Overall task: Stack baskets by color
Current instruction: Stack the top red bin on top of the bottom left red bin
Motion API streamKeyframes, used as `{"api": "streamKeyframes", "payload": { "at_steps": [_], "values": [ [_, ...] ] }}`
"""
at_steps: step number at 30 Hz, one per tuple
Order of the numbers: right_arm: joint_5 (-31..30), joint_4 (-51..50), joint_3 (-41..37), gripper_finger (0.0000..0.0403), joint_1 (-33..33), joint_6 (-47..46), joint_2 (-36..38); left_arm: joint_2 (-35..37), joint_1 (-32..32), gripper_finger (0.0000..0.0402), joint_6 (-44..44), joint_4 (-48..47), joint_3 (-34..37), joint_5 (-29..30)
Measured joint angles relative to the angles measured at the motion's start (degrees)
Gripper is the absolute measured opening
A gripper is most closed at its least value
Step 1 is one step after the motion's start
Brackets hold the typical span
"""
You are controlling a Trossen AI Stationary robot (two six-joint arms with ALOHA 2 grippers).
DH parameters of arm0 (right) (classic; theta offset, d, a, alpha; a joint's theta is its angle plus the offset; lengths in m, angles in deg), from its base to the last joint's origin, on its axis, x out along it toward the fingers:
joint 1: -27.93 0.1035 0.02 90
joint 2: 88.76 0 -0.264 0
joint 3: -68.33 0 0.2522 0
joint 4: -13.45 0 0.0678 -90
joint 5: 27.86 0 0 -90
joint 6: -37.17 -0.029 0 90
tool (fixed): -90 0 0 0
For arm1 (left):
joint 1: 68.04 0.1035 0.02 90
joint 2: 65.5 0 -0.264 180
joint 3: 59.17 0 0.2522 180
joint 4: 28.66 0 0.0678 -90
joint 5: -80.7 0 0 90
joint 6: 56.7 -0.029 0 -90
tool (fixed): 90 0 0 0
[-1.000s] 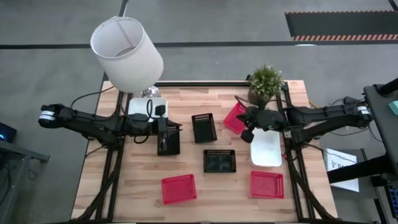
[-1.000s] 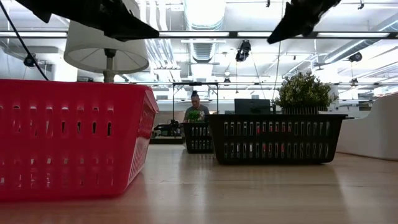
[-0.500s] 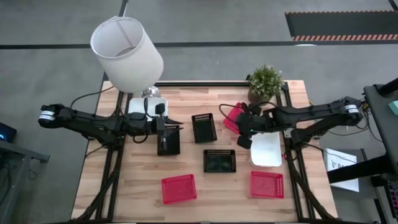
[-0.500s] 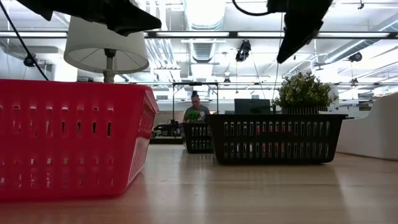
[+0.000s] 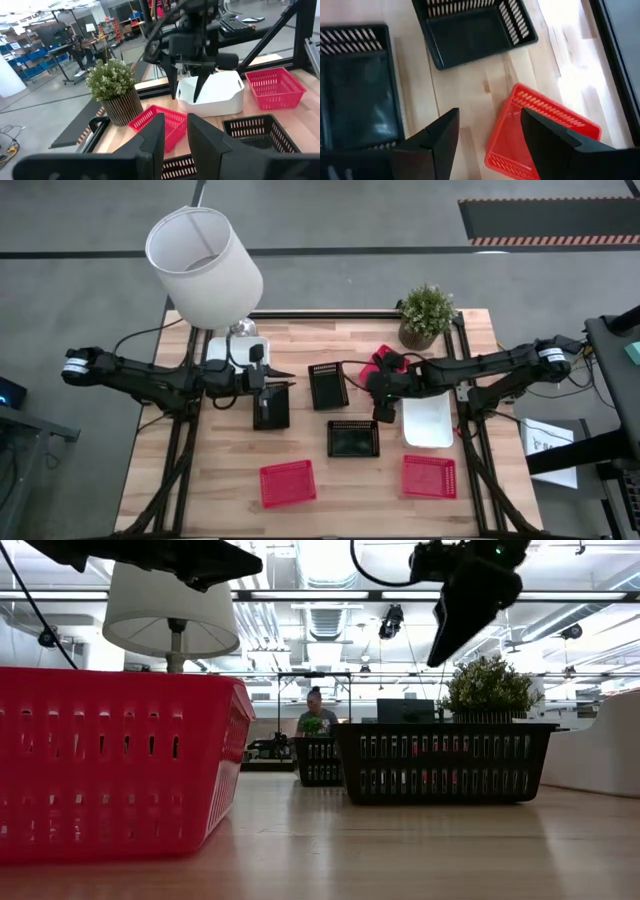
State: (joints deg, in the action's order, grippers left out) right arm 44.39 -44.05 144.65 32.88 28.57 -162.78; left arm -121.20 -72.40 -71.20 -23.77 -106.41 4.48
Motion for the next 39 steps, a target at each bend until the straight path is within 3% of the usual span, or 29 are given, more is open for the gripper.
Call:
{"api": "streamKeyframes", "payload": {
  "at_steps": [7,16,32,39],
  "values": [
    [7.5,-2.3,6.3,0.0203,0.0,-6.5,-2.0,-0.1,0.0,0.0065,-5.8,1.5,0.0,0.0],
    [14.1,-8.9,12.0,0.0203,0.4,-22.8,-5.3,-0.2,0.0,0.0065,-6.3,3.4,0.1,0.0],
    [11.8,-18.5,13.8,0.0203,-4.7,-24.8,-12.6,-0.5,0.0,0.0065,-7.3,3.4,0.1,0.0],
    [8.9,-18.7,13.7,0.0203,-5.4,-18.4,-17.4,-0.5,0.0,0.0065,-7.3,3.4,0.1,0.0]
  ]
}}
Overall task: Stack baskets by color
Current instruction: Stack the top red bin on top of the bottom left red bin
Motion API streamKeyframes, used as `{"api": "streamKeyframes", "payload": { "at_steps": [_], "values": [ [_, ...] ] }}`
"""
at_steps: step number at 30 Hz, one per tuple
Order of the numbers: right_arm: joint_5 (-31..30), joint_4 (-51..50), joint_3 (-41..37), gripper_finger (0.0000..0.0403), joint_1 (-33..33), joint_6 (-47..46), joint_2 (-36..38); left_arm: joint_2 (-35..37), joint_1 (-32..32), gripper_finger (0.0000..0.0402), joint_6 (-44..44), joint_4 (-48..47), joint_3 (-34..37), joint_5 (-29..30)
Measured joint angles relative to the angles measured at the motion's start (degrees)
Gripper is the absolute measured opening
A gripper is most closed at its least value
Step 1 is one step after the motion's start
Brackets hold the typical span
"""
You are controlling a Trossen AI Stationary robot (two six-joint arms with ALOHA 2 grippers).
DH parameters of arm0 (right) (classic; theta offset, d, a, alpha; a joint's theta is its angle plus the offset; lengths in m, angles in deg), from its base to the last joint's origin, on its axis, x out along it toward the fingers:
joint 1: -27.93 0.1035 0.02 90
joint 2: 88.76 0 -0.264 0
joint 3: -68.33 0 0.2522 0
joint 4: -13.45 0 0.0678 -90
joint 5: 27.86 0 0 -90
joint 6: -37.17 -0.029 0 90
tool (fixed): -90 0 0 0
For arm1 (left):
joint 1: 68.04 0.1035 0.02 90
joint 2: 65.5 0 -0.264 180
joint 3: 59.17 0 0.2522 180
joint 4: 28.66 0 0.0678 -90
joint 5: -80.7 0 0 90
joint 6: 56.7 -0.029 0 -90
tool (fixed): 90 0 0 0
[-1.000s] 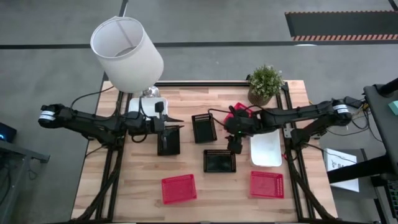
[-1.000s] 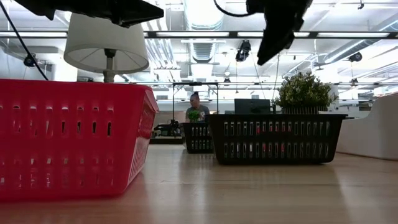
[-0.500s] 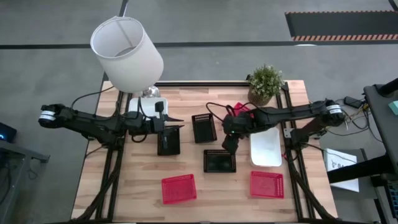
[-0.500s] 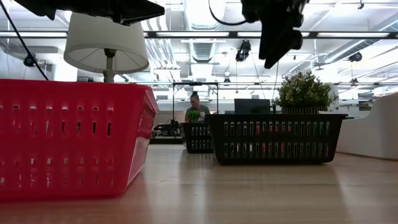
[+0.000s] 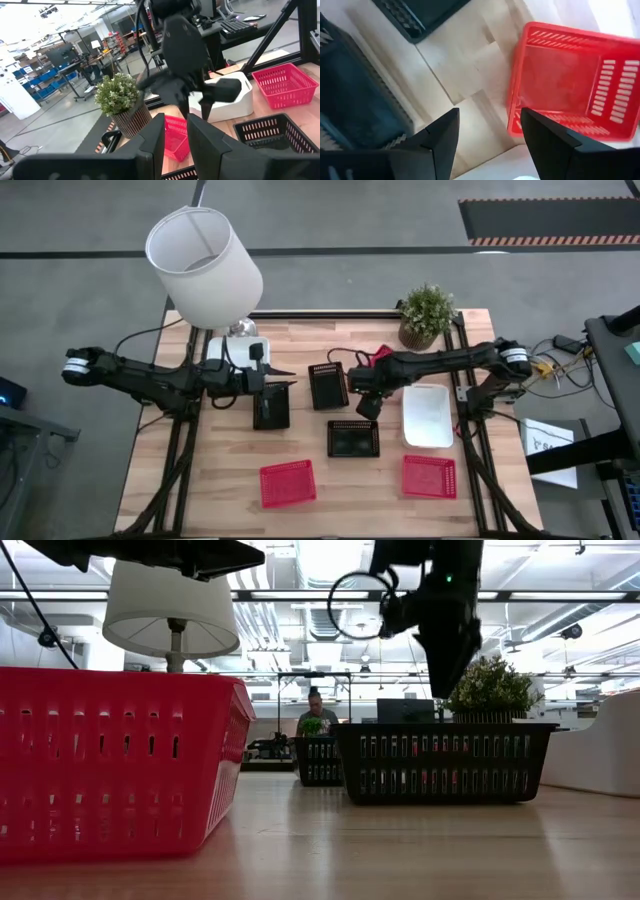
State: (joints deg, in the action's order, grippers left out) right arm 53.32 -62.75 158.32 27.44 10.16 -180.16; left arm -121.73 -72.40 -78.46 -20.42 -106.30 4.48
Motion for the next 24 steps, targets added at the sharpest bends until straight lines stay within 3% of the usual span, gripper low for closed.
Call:
{"api": "streamKeyframes", "payload": {
  "at_steps": [7,15,24],
  "values": [
    [-4.9,0.1,-0.1,0.0203,-0.7,4.0,-4.7,0.0,0.0,0.0065,0.0,0.0,0.0,0.0],
    [-6.0,1.9,-0.3,0.0200,-1.4,7.3,-7.9,0.0,0.0,0.0065,0.1,0.0,0.0,0.0],
    [-6.8,5.9,-1.0,0.0124,-2.9,8.6,-8.2,0.0,0.0,0.0065,0.1,-0.1,0.0,0.0]
  ]
}}
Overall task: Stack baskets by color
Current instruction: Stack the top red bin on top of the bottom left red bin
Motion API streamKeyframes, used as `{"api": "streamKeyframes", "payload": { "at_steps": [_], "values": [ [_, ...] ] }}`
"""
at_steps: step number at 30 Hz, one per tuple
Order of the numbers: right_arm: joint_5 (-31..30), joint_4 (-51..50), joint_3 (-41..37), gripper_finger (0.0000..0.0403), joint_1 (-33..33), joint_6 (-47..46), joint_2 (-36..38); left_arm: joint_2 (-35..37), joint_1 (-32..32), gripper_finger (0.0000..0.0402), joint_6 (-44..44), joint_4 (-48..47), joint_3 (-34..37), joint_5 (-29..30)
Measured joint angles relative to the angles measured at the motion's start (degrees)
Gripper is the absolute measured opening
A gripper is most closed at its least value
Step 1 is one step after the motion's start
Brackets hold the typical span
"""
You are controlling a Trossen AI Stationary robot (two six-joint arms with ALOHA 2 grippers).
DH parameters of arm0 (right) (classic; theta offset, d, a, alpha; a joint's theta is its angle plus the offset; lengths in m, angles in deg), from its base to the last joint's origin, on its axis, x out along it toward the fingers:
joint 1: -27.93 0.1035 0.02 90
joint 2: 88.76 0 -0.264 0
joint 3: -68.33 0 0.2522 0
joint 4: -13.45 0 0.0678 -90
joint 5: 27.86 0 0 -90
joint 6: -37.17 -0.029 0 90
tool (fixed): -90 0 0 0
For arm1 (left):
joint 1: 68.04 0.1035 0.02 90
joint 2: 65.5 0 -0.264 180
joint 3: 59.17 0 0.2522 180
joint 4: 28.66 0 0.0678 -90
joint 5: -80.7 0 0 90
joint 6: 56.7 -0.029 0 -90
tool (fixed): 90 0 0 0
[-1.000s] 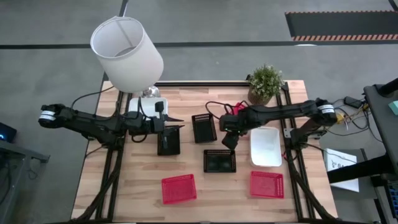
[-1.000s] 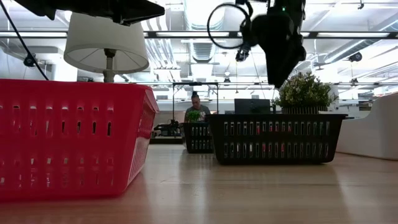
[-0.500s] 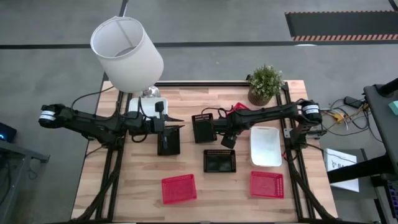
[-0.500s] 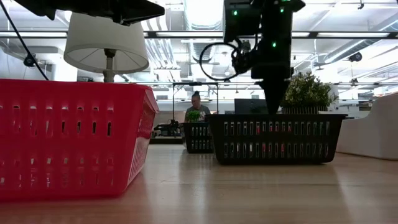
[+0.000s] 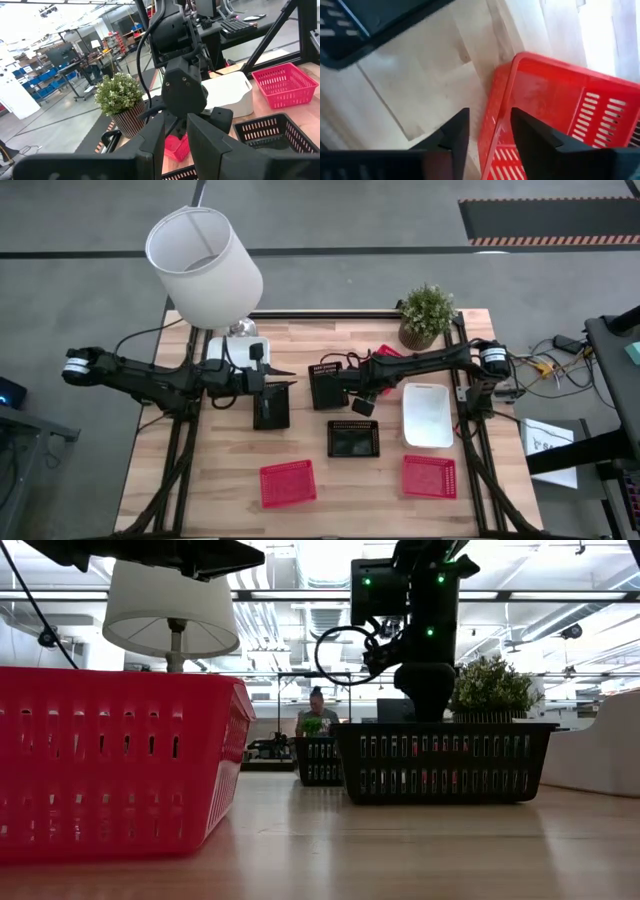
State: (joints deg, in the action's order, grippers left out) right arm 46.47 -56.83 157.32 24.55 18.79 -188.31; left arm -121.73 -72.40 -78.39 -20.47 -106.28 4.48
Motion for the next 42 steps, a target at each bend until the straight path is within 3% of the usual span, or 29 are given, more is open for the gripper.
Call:
{"api": "streamKeyframes", "payload": {
  "at_steps": [9,19,26,37,42],
  "values": [
    [0.2,0.3,-0.4,0.0015,0.0,0.0,0.0,0.0,0.0,0.0065,0.0,0.0,0.0,0.0],
    [0.6,-2.9,0.2,0.0009,0.1,0.3,2.8,0.0,0.0,0.0065,0.0,0.0,0.0,0.0],
    [0.3,-4.7,-0.1,0.0008,1.3,1.9,11.4,0.0,0.0,0.0065,0.0,0.1,0.0,0.0],
    [-6.9,-3.8,-0.3,0.0008,9.5,9.4,24.4,-2.1,0.0,0.0065,0.0,4.9,0.0,-2.1],
    [0.2,3.4,-4.5,0.0009,10.7,9.2,28.4,-5.8,0.0,0.0065,-0.2,8.8,-0.7,-5.9]
  ]
}}
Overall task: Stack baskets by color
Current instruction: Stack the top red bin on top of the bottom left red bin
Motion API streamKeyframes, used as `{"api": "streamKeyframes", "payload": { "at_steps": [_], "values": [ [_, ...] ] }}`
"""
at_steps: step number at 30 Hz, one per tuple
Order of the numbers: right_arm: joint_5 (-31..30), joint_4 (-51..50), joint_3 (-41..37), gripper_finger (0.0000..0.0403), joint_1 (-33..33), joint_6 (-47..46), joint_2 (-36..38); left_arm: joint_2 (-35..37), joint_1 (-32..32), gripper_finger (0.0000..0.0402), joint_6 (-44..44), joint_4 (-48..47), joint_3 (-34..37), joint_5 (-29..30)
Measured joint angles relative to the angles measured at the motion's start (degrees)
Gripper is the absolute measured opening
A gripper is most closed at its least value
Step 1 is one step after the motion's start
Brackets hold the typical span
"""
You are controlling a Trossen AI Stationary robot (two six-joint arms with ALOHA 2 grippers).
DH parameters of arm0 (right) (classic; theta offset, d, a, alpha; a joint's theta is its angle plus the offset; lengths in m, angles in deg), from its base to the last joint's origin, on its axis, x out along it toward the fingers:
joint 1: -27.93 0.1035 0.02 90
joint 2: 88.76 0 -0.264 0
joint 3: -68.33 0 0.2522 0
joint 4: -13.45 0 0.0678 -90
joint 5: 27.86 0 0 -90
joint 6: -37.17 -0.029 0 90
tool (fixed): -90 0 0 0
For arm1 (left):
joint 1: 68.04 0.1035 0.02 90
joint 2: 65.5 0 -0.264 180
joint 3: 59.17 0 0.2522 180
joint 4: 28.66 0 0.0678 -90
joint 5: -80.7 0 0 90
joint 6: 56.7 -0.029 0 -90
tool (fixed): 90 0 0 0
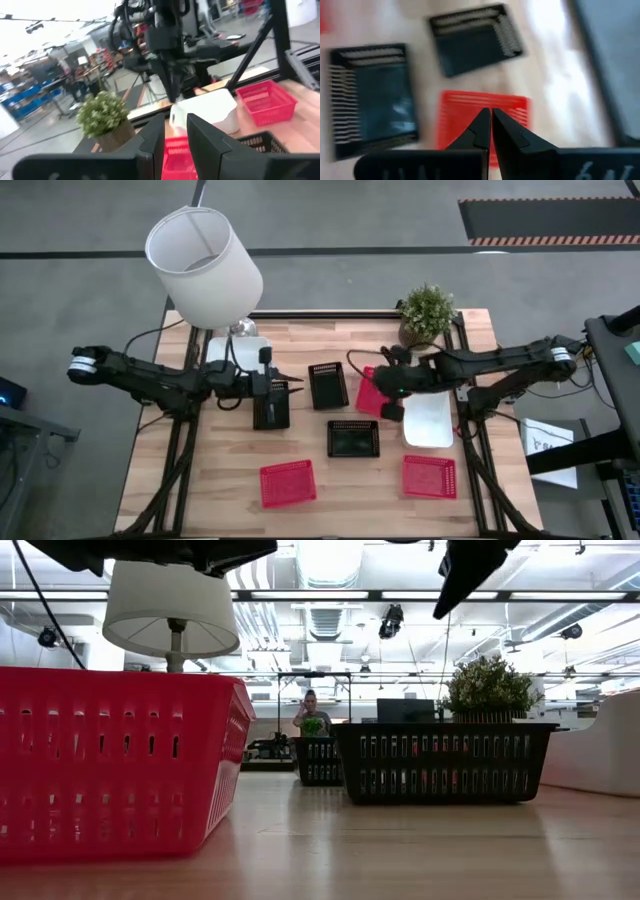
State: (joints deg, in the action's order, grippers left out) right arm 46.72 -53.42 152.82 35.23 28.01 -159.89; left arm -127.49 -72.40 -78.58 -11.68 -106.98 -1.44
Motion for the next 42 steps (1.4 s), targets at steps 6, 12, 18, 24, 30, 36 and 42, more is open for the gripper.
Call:
{"api": "streamKeyframes", "payload": {
  "at_steps": [6,12,18,24,30,36,42],
  "values": [
    [9.6,12.9,-12.7,0.0045,-0.4,0.5,2.1,-2.5,0.0,0.0065,-1.1,3.7,-0.1,-0.3],
    [7.7,19.0,-19.9,0.0134,-0.5,-0.4,-0.7,-2.8,0.0,0.0065,-1.5,3.9,-0.1,-0.3],
    [7.2,25.7,-21.8,0.0193,-0.6,0.0,-4.2,-2.8,0.2,0.0065,-2.5,4.0,-0.1,-0.3],
    [2.5,27.1,-21.4,0.0207,-0.8,-1.3,-9.9,-2.7,0.2,0.0065,-2.8,3.9,-0.1,-0.2],
    [2.0,27.2,-21.3,0.0194,-1.7,-1.7,-13.3,-2.7,0.2,0.0065,-3.1,3.9,-0.1,-0.2],
    [2.0,26.8,-21.3,0.0137,-4.0,-1.3,-13.3,-2.7,0.2,0.0065,-3.1,3.9,-0.1,-0.1],
    [2.4,26.2,-21.3,0.0027,-5.0,0.0,-13.0,-2.7,0.2,0.0065,-3.1,3.9,-0.1,-0.1]
  ]
}}
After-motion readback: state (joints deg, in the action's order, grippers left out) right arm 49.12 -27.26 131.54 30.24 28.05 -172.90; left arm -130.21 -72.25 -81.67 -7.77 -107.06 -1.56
